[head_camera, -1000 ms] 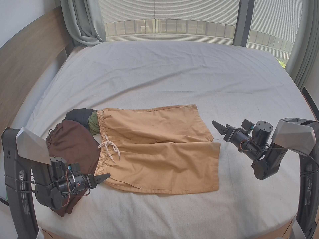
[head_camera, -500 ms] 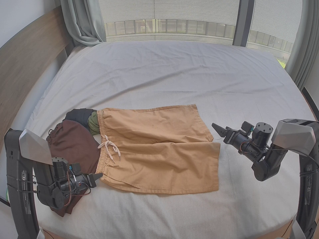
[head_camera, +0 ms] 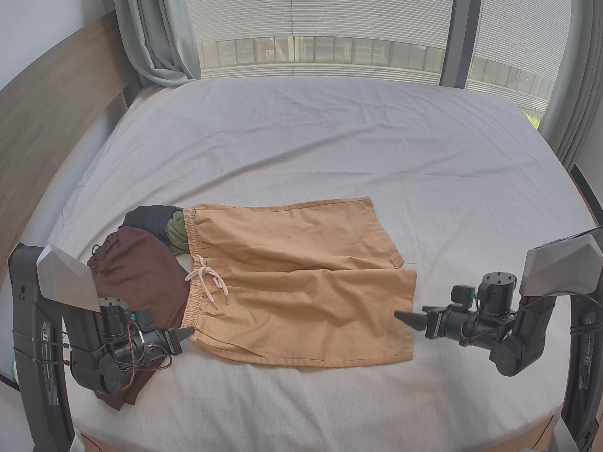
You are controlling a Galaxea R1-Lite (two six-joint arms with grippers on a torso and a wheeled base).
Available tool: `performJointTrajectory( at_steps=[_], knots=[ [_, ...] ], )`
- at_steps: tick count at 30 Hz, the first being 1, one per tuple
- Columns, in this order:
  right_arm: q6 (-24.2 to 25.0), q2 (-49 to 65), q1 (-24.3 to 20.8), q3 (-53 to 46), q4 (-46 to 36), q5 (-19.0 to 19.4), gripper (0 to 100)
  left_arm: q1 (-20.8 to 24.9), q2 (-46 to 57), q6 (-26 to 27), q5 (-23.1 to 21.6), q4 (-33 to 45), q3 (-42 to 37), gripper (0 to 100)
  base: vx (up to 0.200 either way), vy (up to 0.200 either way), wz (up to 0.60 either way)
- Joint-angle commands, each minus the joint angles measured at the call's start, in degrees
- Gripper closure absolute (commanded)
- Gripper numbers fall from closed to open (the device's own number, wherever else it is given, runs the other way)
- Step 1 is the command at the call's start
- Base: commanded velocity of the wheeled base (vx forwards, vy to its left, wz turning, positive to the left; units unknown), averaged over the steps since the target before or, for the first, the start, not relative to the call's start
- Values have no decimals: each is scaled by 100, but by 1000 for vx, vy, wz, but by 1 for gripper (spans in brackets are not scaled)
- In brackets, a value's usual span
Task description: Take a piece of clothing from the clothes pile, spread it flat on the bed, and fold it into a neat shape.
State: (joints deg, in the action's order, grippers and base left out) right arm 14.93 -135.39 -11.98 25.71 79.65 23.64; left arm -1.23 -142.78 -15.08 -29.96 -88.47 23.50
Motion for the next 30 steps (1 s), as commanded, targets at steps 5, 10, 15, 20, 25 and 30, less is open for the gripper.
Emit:
performJointTrajectory(
  at_steps=[5, 10, 15, 20, 25, 30],
  knots=[
    [-324, 39, -50, -506, -600, 80, 0, 0, -5, 5, -18, -4, 5, 100, 0, 0, 0],
    [-289, -137, -50, -497, -574, 343, 0, 0, -5, 5, -18, -4, 5, 100, 0, 0, 0],
    [-17, -357, -59, -409, -539, 774, 0, 0, -5, 5, -18, -4, 5, 100, 0, 0, 0],
    [54, -840, -102, -172, -310, 721, 0, 0, -5, 14, -18, -4, 5, 100, 0, 0, 0],
    [106, -858, -190, -84, -266, 545, 0, 0, -5, 14, -27, -4, 5, 100, 0, 0, 0],
    [686, -858, -436, -31, -108, 581, 0, 0, -5, 14, -27, -4, 5, 100, 0, 0, 0]
  ],
)
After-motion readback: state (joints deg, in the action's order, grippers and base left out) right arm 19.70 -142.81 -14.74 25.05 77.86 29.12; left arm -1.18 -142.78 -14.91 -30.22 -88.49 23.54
